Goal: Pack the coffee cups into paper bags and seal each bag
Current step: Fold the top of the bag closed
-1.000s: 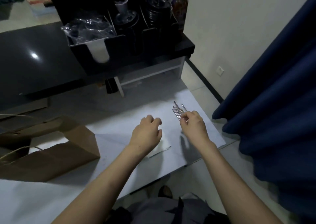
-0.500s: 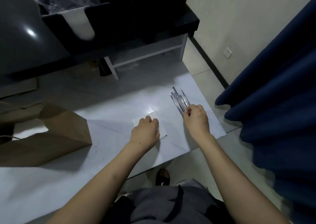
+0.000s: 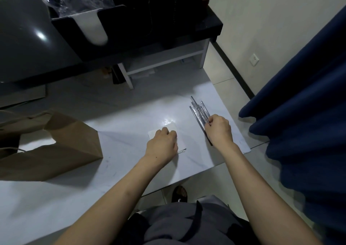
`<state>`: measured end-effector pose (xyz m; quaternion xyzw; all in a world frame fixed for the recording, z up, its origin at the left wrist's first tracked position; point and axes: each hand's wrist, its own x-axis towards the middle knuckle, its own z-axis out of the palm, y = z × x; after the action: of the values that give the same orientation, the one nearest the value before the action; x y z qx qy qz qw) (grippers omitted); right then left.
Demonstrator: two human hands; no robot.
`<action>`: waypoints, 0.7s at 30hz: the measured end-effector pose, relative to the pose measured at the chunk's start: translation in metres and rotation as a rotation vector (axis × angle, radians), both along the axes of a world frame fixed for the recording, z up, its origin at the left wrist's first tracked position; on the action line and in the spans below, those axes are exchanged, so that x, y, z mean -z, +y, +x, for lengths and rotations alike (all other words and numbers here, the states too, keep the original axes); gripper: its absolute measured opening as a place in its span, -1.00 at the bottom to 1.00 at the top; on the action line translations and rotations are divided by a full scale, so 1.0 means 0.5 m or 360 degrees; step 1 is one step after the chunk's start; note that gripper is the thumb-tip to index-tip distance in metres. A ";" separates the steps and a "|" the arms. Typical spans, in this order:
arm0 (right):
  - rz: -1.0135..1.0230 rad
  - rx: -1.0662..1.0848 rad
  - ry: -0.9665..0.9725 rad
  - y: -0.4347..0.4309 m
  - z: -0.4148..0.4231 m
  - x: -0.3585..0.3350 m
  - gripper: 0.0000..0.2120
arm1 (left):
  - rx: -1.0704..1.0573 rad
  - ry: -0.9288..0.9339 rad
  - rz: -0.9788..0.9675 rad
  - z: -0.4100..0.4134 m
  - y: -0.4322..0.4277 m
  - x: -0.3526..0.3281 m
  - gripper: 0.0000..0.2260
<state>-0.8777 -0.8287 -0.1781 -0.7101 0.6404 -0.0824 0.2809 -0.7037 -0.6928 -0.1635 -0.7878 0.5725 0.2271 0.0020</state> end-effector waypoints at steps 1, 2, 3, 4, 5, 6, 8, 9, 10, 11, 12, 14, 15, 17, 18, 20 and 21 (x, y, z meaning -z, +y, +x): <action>0.0010 0.0010 -0.0010 -0.001 0.000 0.000 -0.83 | 0.0000 -0.0002 0.0004 0.001 -0.001 0.000 -0.79; 0.0021 0.0027 -0.0023 -0.001 -0.001 0.000 -0.84 | -0.0003 -0.0001 0.0004 0.001 -0.002 0.000 -0.79; 0.0032 0.0048 -0.0040 -0.001 -0.002 0.000 -0.84 | -0.0011 0.0003 0.0002 0.002 -0.002 0.000 -0.79; 0.0038 0.0066 -0.0056 -0.001 -0.003 -0.001 -0.85 | -0.0020 0.0009 -0.0003 0.002 -0.002 0.000 -0.79; 0.0042 0.0078 -0.0067 -0.001 -0.004 -0.003 -0.86 | -0.0029 0.0017 -0.0008 0.002 -0.001 0.000 -0.79; 0.0044 0.0087 -0.0073 -0.001 -0.004 -0.003 -0.86 | -0.0036 0.0021 -0.0015 0.002 0.000 0.001 -0.79; 0.0039 0.0089 -0.0069 -0.001 -0.005 -0.005 -0.86 | -0.0050 0.0028 -0.0030 0.003 0.001 0.001 -0.79; 0.0035 0.0088 -0.0066 -0.001 -0.006 -0.008 -0.85 | -0.0057 0.0035 -0.0031 0.003 0.002 0.001 -0.78; 0.0030 0.0089 -0.0072 -0.002 -0.006 -0.010 -0.85 | -0.0062 0.0043 -0.0033 0.003 0.002 0.001 -0.78; 0.0024 0.0090 -0.0085 -0.003 -0.007 -0.012 -0.84 | -0.0065 0.0050 -0.0033 0.004 0.003 0.002 -0.78; 0.0015 0.0092 -0.0101 -0.005 -0.007 -0.013 -0.84 | -0.0068 0.0054 -0.0035 0.004 0.004 0.002 -0.78; 0.0019 0.0093 -0.0131 -0.006 -0.006 -0.014 -0.85 | -0.0078 0.0058 -0.0044 0.006 0.005 0.001 -0.77; 0.0024 0.0090 -0.0142 -0.005 -0.006 -0.016 -0.86 | -0.0081 0.0059 -0.0051 0.007 0.007 0.001 -0.77; 0.0028 0.0091 -0.0162 -0.003 -0.006 -0.016 -0.87 | -0.0085 0.0063 -0.0069 0.008 0.009 0.000 -0.76; 0.0027 0.0096 -0.0172 -0.001 -0.006 -0.015 -0.87 | -0.0089 0.0067 -0.0078 0.008 0.010 0.000 -0.76; 0.0006 0.0101 -0.0187 0.003 -0.006 -0.015 -0.87 | -0.0097 0.0073 -0.0095 0.008 0.013 -0.002 -0.75; -0.0010 0.0103 -0.0198 0.003 -0.006 -0.016 -0.87 | -0.0100 0.0073 -0.0100 0.009 0.014 -0.003 -0.75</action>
<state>-0.8808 -0.8270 -0.1701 -0.6835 0.6439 -0.1374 0.3152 -0.6994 -0.6858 -0.1619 -0.7995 0.5544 0.2270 -0.0431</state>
